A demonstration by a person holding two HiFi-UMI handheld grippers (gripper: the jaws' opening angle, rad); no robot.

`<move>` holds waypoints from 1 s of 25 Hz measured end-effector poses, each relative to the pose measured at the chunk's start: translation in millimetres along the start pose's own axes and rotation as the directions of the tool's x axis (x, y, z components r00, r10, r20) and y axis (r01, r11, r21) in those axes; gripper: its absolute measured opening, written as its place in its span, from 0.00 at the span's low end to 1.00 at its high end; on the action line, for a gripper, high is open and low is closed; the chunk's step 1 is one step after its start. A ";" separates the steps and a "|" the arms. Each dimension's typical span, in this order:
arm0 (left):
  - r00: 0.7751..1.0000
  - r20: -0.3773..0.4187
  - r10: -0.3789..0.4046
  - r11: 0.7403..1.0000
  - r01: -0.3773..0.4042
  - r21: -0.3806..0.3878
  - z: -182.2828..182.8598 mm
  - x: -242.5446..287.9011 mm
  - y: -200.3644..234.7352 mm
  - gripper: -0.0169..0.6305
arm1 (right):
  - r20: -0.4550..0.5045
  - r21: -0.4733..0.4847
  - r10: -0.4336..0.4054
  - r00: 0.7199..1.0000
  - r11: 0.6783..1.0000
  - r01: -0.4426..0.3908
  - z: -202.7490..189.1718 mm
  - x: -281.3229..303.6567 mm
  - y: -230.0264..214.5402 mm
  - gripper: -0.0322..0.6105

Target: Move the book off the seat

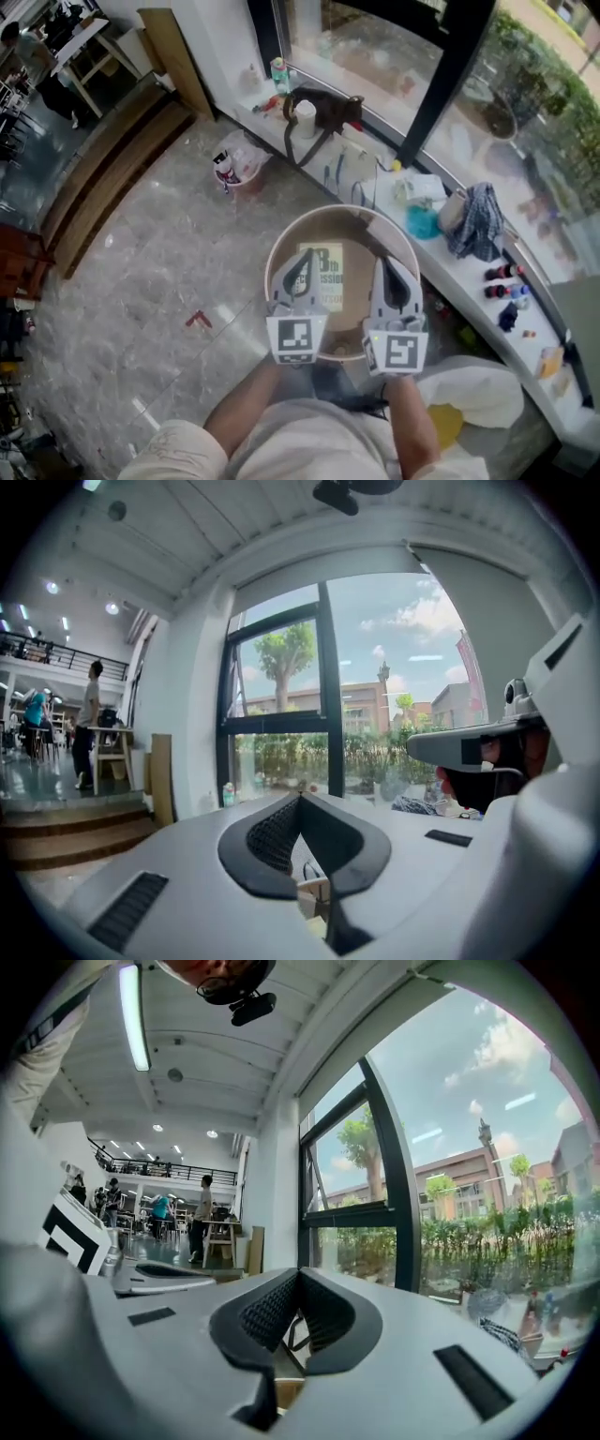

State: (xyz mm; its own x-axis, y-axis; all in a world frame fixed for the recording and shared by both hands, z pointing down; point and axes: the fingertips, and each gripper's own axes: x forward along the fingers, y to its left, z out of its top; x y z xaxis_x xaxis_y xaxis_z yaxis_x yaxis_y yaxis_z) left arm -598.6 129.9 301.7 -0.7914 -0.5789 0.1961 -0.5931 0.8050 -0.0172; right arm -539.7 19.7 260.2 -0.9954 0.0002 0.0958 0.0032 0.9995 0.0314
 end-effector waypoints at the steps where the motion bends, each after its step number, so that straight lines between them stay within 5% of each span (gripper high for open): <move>1: 0.999 0.037 0.005 1.000 -0.005 0.003 15.1 0.1 0.7 0.03 | 0.013 -0.008 -0.006 1.000 1.000 0.006 8.7 0.9 -3.4 0.05; 11: 0.980 0.200 -0.019 0.999 0.009 0.051 103.3 -9.5 -13.6 0.03 | 0.116 -0.038 0.027 0.993 0.999 -0.023 79.5 0.3 -9.6 0.05; 25: 0.973 0.230 0.013 0.998 -0.029 0.063 122.3 -18.2 3.7 0.03 | 0.194 -0.031 0.045 0.980 0.999 -0.040 110.6 -0.4 2.9 0.05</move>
State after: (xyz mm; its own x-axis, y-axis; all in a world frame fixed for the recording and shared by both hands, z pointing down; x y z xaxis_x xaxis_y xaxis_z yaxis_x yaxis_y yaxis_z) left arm -604.5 127.5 178.1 -0.8121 -0.5824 -0.0348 -0.5783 0.8114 -0.0844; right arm -549.9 26.2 150.3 -0.9939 0.0512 -0.0973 0.0456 0.9972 0.0587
